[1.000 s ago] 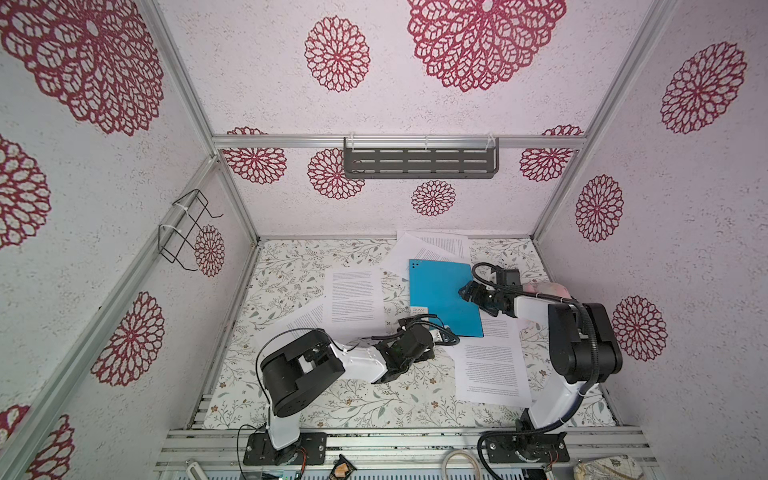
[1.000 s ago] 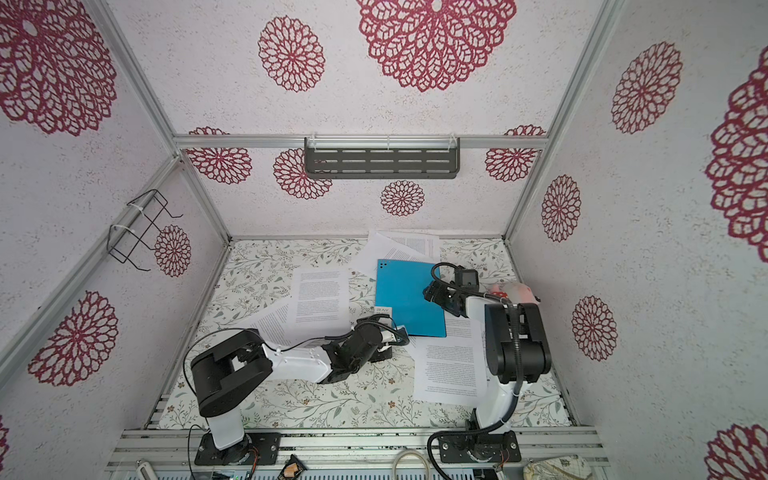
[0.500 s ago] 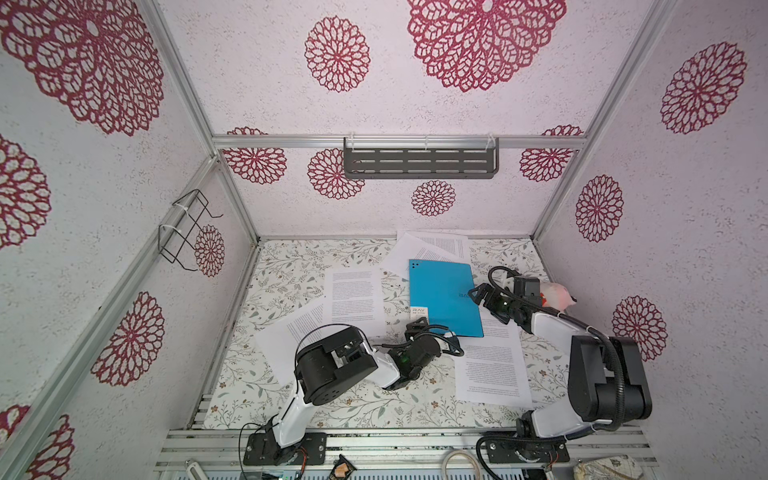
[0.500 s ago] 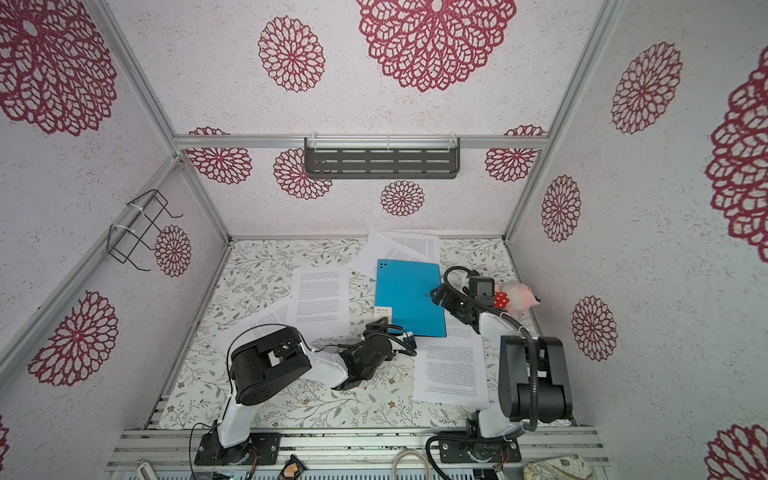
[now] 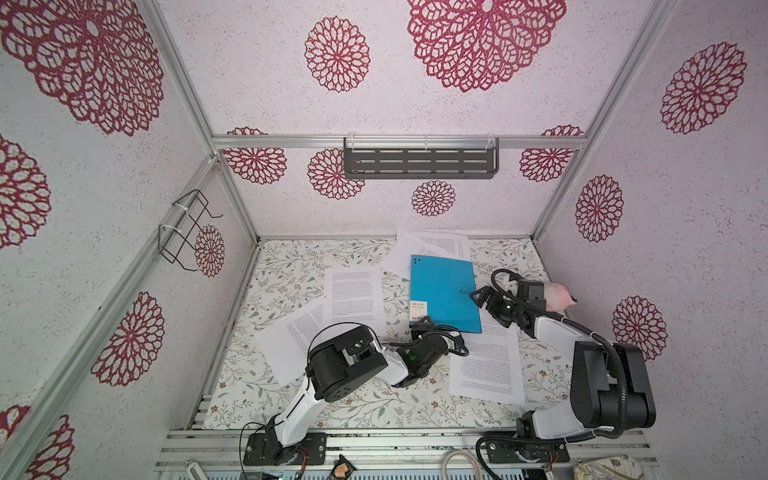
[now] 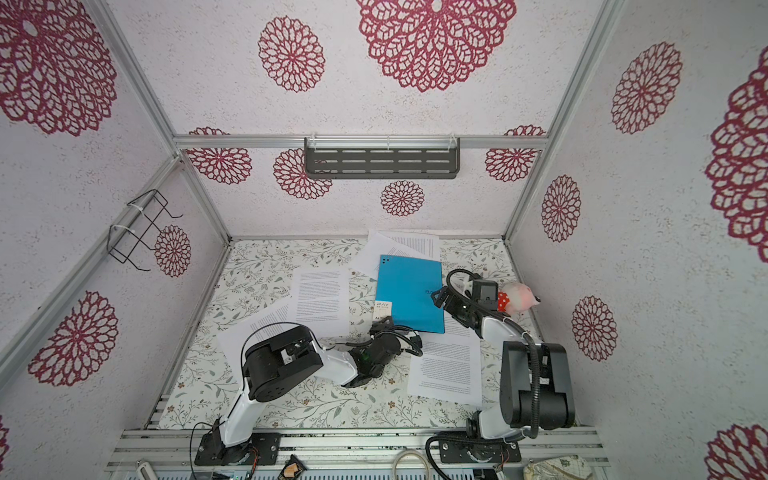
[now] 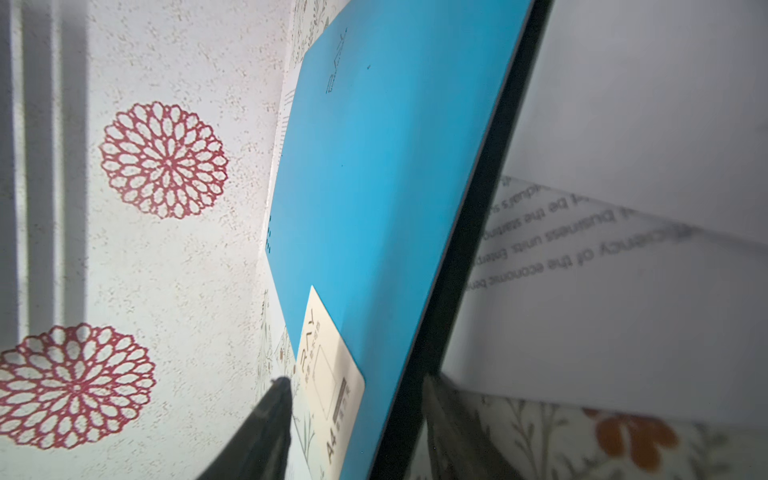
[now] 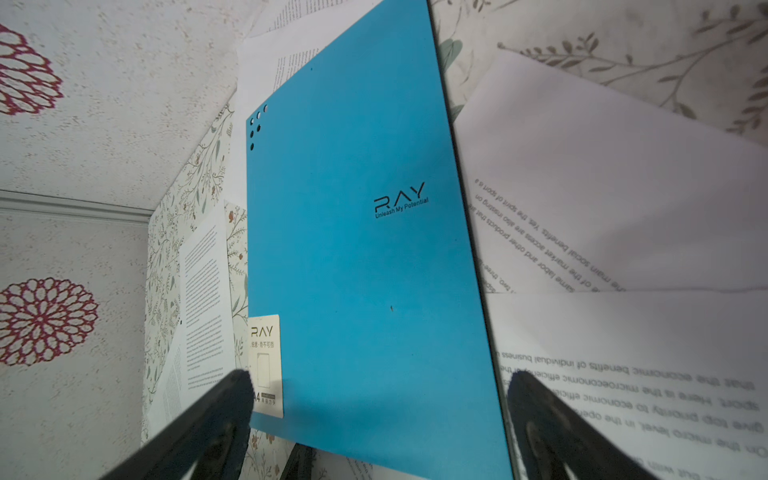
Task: Put the files into the folder
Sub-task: 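Lift the front cover with right gripper while left holds back cover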
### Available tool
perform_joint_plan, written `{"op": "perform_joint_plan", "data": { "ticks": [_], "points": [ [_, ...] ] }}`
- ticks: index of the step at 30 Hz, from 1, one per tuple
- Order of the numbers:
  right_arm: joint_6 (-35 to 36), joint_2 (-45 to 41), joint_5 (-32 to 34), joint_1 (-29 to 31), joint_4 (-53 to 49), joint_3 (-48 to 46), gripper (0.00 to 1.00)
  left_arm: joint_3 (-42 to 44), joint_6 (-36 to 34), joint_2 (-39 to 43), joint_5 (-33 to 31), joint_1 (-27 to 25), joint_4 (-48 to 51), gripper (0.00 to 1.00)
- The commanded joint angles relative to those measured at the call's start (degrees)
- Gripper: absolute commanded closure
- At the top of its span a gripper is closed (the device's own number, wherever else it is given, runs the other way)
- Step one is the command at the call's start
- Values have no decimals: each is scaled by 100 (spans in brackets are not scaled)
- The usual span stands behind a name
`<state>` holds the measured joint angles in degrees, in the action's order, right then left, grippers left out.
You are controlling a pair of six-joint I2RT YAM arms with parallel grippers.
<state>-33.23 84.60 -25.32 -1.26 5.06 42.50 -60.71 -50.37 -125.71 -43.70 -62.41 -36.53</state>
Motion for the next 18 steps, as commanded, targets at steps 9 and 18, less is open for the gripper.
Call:
{"op": "perform_joint_plan", "data": {
  "ticks": [9, 18],
  "points": [
    [-10, -339, -142, -46, 31, -49, 1, -353, -1164, -267, -174, -87, -435, 49],
    [24, -485, -172, -76, -62, -57, 1, -745, -1046, -527, -87, 108, -86, 49]
  ]
}}
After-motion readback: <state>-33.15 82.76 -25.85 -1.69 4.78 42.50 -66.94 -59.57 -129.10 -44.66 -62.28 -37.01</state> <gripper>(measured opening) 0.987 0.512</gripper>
